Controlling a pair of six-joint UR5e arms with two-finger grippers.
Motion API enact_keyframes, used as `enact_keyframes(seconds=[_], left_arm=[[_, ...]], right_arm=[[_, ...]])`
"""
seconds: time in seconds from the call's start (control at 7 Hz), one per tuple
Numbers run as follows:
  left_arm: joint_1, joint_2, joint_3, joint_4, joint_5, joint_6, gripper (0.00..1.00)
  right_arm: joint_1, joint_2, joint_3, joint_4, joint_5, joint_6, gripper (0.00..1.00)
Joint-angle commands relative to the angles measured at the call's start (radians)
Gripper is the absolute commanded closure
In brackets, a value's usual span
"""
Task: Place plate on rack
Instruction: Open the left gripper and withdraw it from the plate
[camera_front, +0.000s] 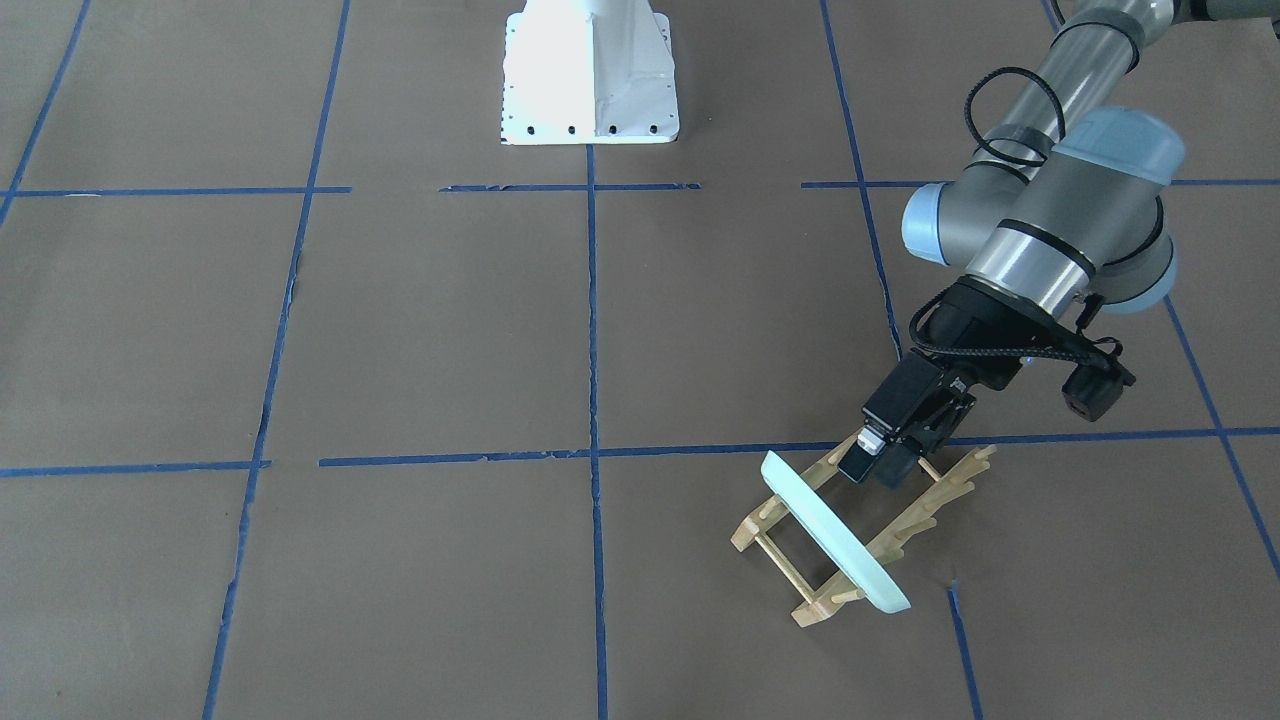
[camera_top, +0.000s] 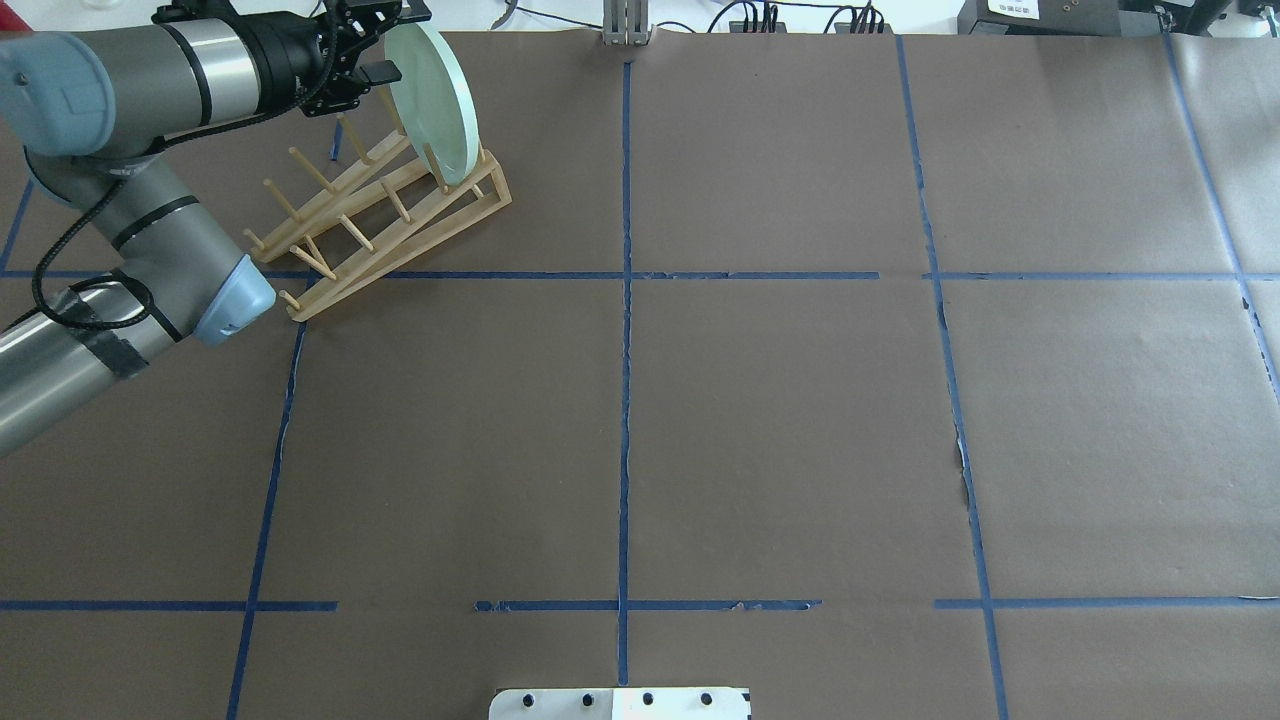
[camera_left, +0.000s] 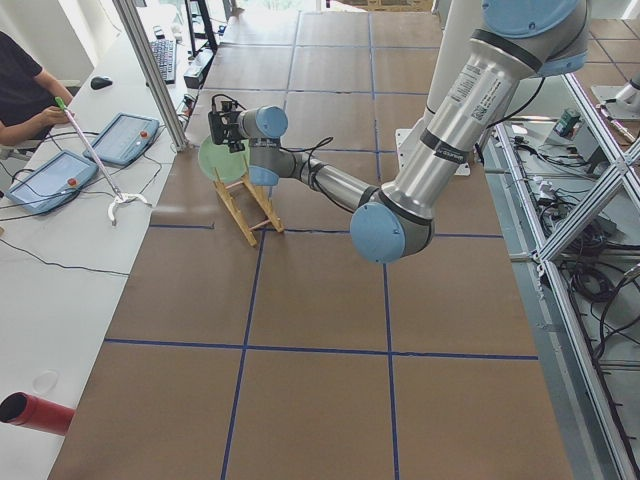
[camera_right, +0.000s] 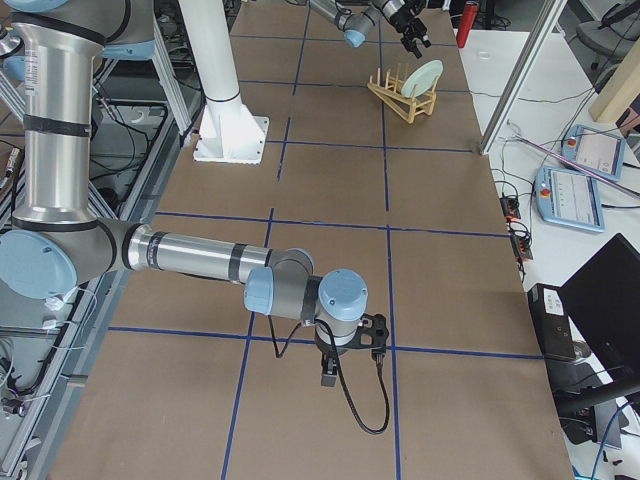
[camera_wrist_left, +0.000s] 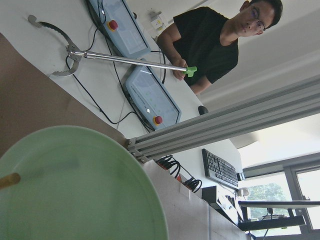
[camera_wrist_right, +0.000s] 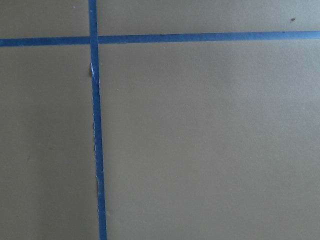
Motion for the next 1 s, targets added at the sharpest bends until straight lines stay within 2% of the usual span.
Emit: enact_keyframes(seconds=[0.0,0.14,0.29,0.43,0.57,0.71,0.86], left_arm=[[-0.117,0.045,-0.170,0.448,-0.213,0.350,0.00],[-0.171,0.089,-0.207,0.608,-0.234,0.588,0.00],[-0.244,0.147,-0.233,0.748,-0.317,0.815,0.00],[-0.303,0.193,-0.242,0.856,-0.351,1.008,0.00],[-0.331,0.215,-0.244,0.992,-0.351,1.164,0.00],[-0.393,0.247,-0.247,1.147,-0.350,1.407,0.00],[-0.505,0.331,-0.261,1.160,-0.360,1.528,0.00]], right_arm=[[0.000,0.000,0.000,0.000,0.000,0.000,0.00],[0.000,0.000,-0.001,0.000,0.000,0.000,0.00],[0.000,0.000,0.000,0.000,0.000,0.000,0.00],[0.000,0.000,-0.001,0.000,0.000,0.000,0.00],[0.000,0.000,0.000,0.000,0.000,0.000,0.00],[0.000,0.000,-0.001,0.000,0.000,0.000,0.00],[0.000,0.000,0.000,0.000,0.000,0.000,0.00]])
